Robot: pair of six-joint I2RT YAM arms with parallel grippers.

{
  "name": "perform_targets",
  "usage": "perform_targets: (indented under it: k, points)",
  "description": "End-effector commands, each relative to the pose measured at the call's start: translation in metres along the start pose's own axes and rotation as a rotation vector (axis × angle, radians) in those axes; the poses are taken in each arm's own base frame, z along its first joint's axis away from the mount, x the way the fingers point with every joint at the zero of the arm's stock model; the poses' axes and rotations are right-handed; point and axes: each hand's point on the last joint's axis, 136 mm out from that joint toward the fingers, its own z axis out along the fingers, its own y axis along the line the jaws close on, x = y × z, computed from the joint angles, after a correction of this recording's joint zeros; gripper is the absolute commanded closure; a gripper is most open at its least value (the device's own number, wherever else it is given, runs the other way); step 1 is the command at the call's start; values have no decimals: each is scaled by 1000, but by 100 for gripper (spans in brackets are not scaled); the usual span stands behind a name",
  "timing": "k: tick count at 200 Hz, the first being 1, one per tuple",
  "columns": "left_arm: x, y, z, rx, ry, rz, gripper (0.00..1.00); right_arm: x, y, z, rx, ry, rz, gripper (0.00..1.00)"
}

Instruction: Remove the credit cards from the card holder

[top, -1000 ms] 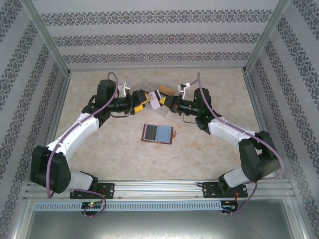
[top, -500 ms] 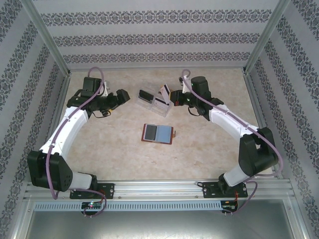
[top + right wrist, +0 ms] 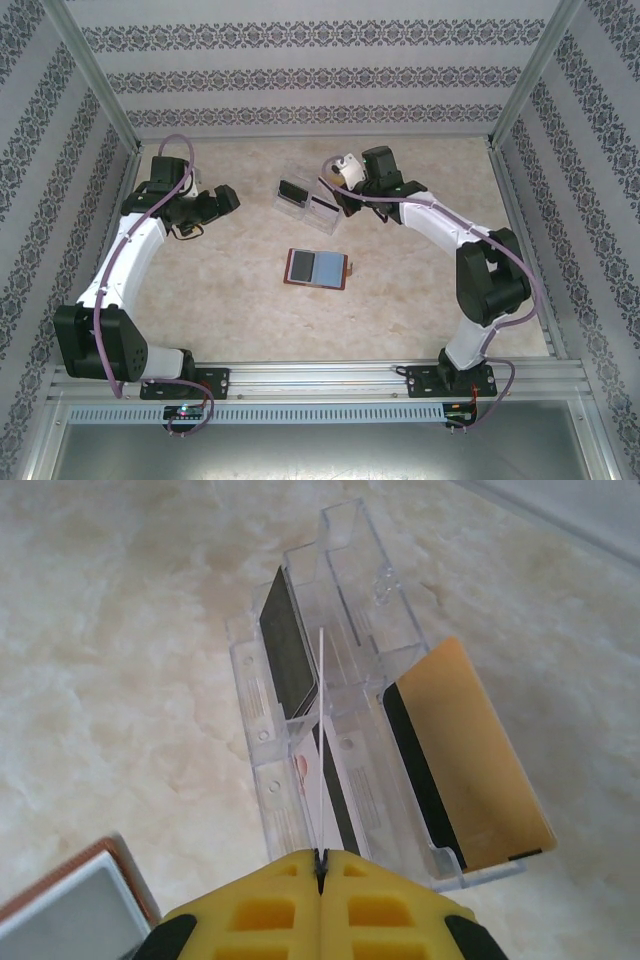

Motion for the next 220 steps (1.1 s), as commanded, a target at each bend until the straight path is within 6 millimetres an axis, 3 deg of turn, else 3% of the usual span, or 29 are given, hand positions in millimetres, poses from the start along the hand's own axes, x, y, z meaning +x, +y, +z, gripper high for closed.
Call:
perform_targets:
  k: [1,42,119,220]
  points:
    - [5,7,-3,-25,12,16,1,0,10,7,-42,35,-171,100]
    - [8,3,0,6,23,9,1,8,18,20,-87,82,-247,100]
    - [8,4,2,1,29,9,0,30,1,39,-86,200,-273,100]
    - [8,6,1,-7,23,11,0,25,-11,43,-58,210,-258,100]
